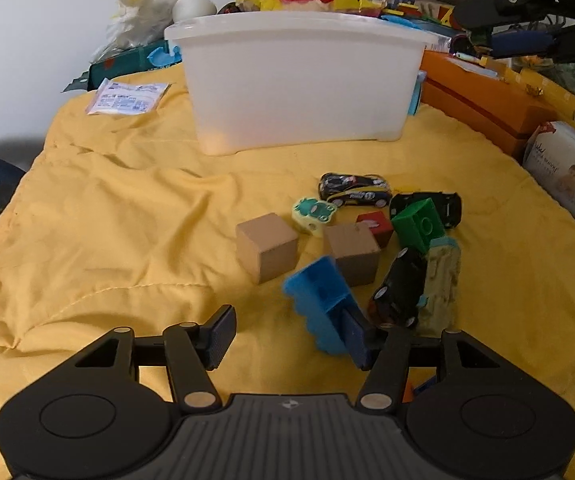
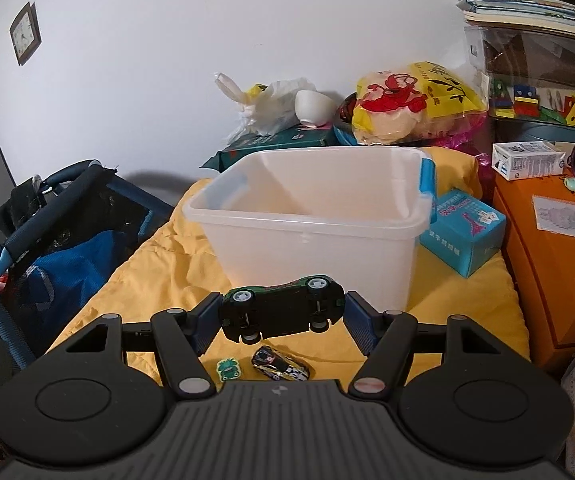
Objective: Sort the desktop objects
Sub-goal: 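Drop the tan cube into the bin with the left gripper while the right gripper carries the green car there, then grasp the square blue brick with the left gripper while the right gripper holds the green car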
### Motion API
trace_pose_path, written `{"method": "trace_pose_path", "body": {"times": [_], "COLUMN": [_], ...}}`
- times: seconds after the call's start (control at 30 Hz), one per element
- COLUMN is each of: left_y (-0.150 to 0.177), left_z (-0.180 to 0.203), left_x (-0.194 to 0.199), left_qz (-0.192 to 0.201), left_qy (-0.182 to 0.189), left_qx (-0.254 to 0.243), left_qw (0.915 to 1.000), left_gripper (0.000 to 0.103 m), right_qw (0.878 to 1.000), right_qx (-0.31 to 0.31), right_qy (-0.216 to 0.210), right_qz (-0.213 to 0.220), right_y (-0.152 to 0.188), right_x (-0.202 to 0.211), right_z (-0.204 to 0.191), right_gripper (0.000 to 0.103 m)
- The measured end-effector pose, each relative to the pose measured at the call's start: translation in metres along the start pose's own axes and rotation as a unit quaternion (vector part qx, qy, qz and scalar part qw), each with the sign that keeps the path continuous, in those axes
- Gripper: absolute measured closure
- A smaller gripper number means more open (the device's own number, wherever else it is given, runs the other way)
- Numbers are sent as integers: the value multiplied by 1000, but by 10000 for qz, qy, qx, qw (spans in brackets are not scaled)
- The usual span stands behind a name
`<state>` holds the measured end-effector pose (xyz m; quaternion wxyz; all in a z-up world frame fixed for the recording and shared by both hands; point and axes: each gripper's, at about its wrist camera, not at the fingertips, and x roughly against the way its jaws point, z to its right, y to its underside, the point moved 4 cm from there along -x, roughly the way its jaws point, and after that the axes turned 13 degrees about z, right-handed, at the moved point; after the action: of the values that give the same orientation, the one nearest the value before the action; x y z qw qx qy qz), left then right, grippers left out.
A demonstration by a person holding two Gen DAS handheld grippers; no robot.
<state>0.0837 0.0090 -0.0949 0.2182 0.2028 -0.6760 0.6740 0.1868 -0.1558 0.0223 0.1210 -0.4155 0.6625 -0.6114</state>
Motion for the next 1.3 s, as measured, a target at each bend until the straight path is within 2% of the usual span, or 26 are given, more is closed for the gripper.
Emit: {"method": "trace_pose_path", "body": {"times": [0.2, 0.3, 0.4, 0.53, 0.77, 0.8, 0.87, 0.97, 1.03, 1.2, 1.3], "left_y": [-2, -4, -4, -10, -5, -4, -3, -3, -4, -10, -7], "left_z": [5, 10, 12, 8, 5, 5, 7, 13, 12, 9, 2], "left_x": [-3, 0, 1, 9, -4, -7, -9, -9, -8, 3, 0], "left_qz": [21, 101, 67, 240, -72, -99, -65, 17, 34, 232, 103], "left_qy": [55, 223, 205, 167, -77, -91, 60, 118, 176, 115, -7], "left_qx": [51, -73, -25, 278, 322, 328, 308, 88, 100, 28, 67], "left_qw": [10000, 9997, 9998, 9992, 9994, 9994, 9995, 9999, 9998, 9997, 9999], "left_gripper": [42, 52, 52, 41, 41, 42, 62, 63, 73, 73, 72], "right_qw": [10000, 10000, 9999, 9998, 9998, 9998, 9998, 9999, 9999, 9998, 9998], "right_qx": [-24, -40, -90, -124, -125, -117, -90, -80, -61, -49, -81], "right_qy": [18, 49, 98, 148, 159, 154, 142, 138, 139, 161, 170], "right_qz": [-20, -39, -51, -43, -47, -49, -56, -57, -53, -66, -80], "right_y": [5, 8, 11, 13, 15, 15, 16, 17, 17, 19, 21], "right_x": [3, 7, 10, 14, 18, 18, 19, 19, 20, 22, 23], "right_z": [-2, -1, 1, 3, 2, 1, 0, -1, -2, -1, 0], "right_gripper": [35, 35, 35, 35, 35, 35, 35, 35, 35, 35, 35]}}
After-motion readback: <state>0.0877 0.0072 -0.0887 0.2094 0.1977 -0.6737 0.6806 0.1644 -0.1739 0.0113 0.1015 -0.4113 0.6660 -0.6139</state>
